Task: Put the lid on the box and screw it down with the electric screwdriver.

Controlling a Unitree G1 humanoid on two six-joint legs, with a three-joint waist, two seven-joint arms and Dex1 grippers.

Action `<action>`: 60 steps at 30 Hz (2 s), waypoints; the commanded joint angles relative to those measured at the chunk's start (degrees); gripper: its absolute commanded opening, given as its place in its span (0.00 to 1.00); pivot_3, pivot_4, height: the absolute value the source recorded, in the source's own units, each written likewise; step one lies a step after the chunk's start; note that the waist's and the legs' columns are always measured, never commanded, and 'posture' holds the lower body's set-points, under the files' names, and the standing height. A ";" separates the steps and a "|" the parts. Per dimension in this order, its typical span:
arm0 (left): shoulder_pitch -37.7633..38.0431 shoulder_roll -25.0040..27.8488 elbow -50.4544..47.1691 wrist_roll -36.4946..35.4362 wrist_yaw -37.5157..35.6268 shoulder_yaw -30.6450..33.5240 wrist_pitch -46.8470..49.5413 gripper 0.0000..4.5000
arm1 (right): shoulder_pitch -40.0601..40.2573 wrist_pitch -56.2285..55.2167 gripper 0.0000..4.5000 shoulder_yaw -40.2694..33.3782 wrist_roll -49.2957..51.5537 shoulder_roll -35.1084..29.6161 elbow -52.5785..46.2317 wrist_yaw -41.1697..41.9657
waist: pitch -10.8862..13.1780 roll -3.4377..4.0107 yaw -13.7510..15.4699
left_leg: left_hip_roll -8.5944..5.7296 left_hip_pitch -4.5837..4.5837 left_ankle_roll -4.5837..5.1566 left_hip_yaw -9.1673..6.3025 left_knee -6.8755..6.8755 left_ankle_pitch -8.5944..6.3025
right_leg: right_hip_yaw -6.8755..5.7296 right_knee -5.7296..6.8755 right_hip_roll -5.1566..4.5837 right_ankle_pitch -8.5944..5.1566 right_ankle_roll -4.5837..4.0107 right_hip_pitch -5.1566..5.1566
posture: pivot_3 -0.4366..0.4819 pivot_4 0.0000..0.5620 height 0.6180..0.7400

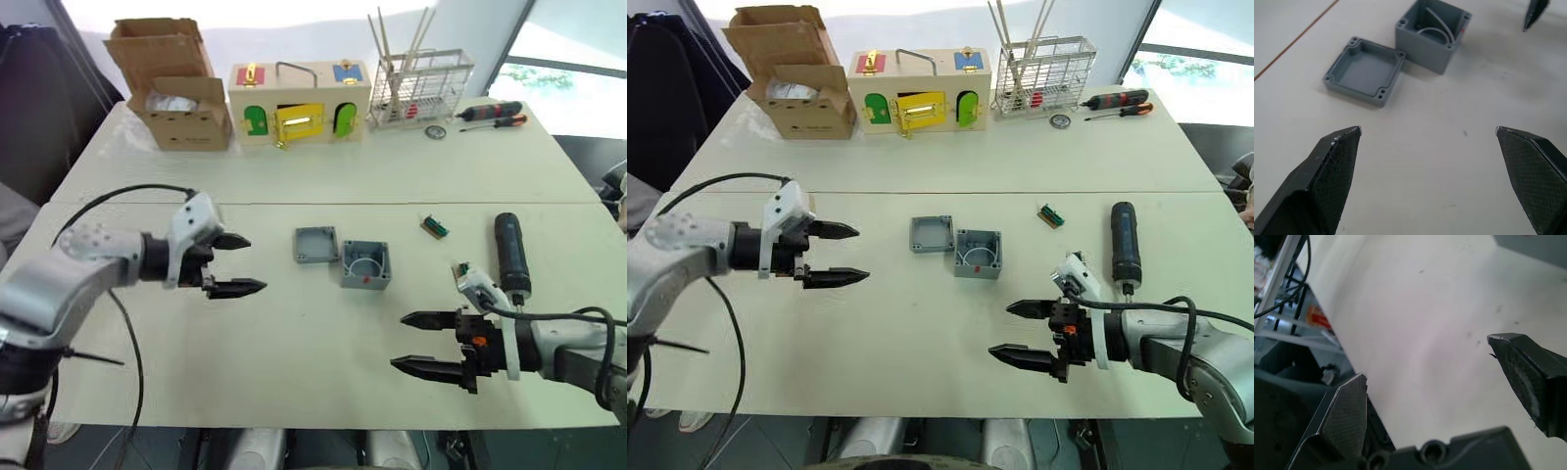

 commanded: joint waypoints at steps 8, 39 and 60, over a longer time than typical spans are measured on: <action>-20.08 -23.82 19.44 17.20 -11.11 -22.46 -16.03 1.00 | 0.96 -2.61 1.00 0.32 -2.59 5.48 -5.88 -10.11 | 0.05 -0.07 -0.48 | -0.11 -0.03 0.03 -0.03 0.09 0.02 | 0.05 0.04 -0.04 0.00 0.03 0.01 | 0.48 0.27 0.95; -29.35 -43.42 54.66 37.45 -17.23 -24.75 -39.05 0.25 | 13.56 -4.72 1.00 -12.37 -3.57 8.93 -18.91 -24.17 | 0.06 -0.10 0.02 | -0.10 -0.03 0.06 -0.06 0.18 0.03 | 0.03 0.18 -0.01 0.00 0.09 0.02 | 0.48 0.27 0.95; -38.94 -48.56 76.75 37.78 -28.86 -21.39 -68.17 0.00 | 15.95 -5.78 1.00 -8.59 -4.31 12.73 -20.73 -29.37 | 0.07 -0.11 0.07 | -0.23 -0.04 0.08 -0.06 0.20 0.02 | 0.01 0.19 -0.01 0.00 0.09 0.03 | 0.48 0.27 0.95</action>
